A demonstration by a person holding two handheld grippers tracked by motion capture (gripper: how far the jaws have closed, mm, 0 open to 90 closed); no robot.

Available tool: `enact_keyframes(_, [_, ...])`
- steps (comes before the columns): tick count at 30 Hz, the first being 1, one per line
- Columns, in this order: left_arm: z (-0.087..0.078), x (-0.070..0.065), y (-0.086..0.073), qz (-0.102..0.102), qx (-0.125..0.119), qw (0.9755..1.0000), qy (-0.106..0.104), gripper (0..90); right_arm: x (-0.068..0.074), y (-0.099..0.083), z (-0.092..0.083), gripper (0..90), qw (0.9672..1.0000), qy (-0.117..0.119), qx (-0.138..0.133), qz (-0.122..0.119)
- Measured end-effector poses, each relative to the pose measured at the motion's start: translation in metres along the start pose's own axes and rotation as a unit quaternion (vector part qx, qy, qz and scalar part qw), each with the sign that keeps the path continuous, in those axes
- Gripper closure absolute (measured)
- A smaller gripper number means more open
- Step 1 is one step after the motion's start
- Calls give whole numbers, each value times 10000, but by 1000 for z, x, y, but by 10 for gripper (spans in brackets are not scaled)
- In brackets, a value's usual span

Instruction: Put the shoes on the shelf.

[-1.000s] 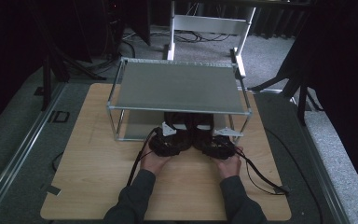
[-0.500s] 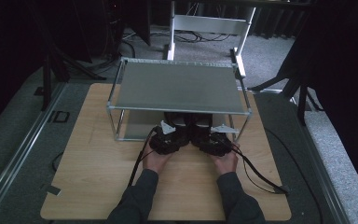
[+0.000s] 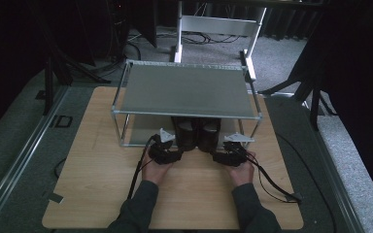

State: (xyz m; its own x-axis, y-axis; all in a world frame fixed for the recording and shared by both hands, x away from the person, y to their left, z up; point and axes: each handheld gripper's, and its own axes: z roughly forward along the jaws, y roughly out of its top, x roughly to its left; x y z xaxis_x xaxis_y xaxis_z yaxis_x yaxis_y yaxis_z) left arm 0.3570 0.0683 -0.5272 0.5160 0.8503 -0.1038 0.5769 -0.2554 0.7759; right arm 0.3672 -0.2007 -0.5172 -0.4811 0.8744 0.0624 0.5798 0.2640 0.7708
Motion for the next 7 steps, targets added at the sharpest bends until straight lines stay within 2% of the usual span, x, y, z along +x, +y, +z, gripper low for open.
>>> enact_keyframes(3, [-14,5,-13,-29,-24,10000,31,442,-9,-9,-12,340,9999,-60,111,-77])
enact_keyframes(7, [-31,15,-33,29,46,9995,306,435,-23,-20,-25,334,9996,-117,266,-3])
